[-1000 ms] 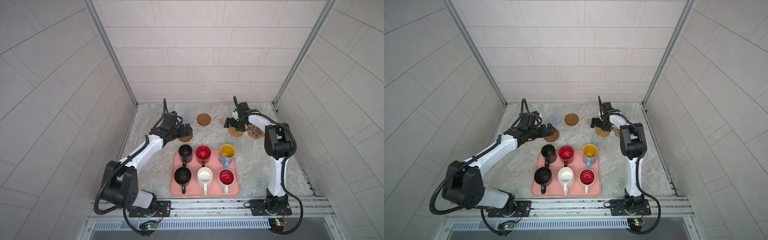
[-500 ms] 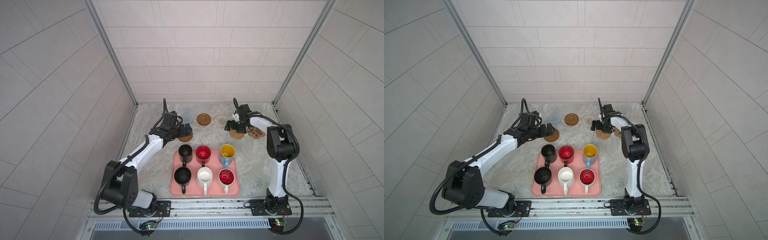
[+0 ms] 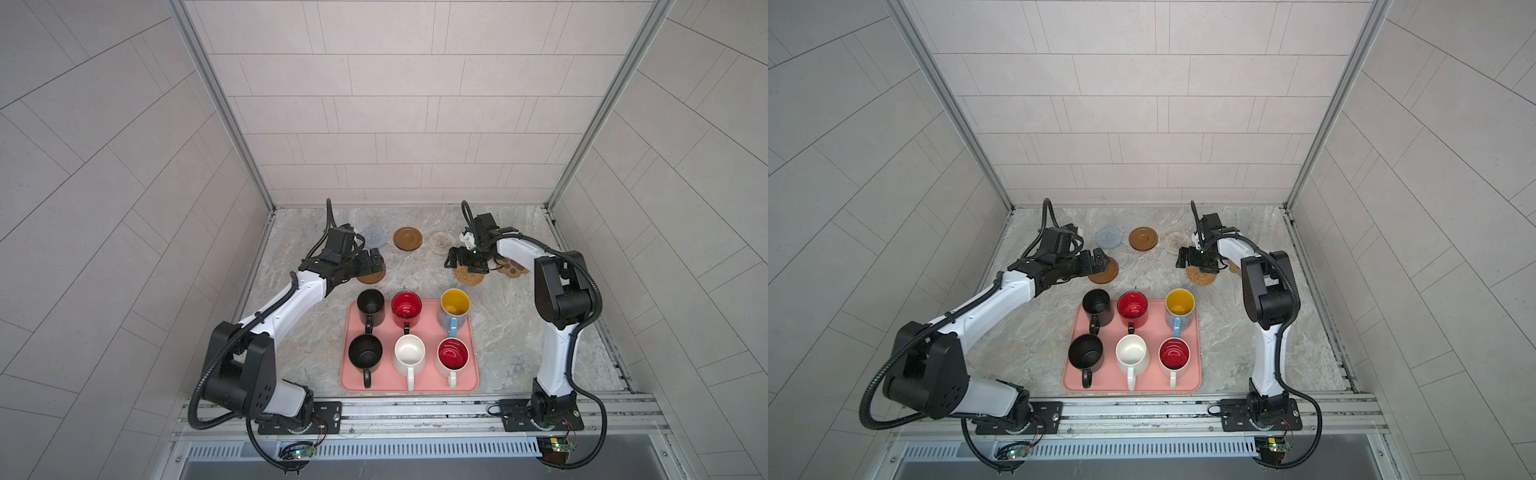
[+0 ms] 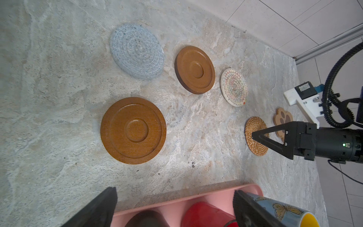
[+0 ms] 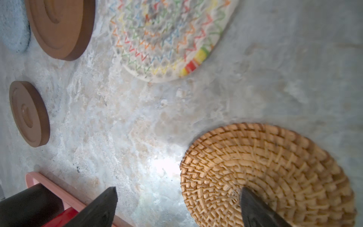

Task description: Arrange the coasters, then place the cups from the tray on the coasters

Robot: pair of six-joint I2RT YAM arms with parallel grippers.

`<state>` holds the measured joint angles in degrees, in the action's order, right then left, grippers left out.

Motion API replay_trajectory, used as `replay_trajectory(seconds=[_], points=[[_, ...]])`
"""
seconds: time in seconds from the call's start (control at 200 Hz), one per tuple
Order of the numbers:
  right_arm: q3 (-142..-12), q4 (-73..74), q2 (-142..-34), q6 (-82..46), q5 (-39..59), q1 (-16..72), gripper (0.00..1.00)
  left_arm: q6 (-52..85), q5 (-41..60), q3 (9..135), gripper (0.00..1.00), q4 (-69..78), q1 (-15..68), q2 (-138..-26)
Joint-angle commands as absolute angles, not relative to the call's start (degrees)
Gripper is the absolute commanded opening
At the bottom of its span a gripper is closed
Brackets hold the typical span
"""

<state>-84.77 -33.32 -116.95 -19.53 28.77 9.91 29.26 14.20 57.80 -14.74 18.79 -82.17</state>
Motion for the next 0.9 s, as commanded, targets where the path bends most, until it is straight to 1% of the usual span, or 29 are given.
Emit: replay_trajectory(seconds=[0.0, 0.53, 0.896], points=[[-85.6, -37.1, -119.0, -21.5, 31.3, 12.2, 0.99, 30.1, 13.1, 56.7, 1.00, -13.9, 19.0, -80.0], [-95.0, -37.4, -126.8, -25.2, 34.8, 19.2, 0.99, 30.4, 9.3, 52.8, 1.00, -11.9, 18.8, -76.1], [-102.3, -37.7, -133.0, -27.5, 36.3, 22.3, 0.99, 30.8, 7.9, 51.1, 1.00, -10.2, 18.6, -73.9]])
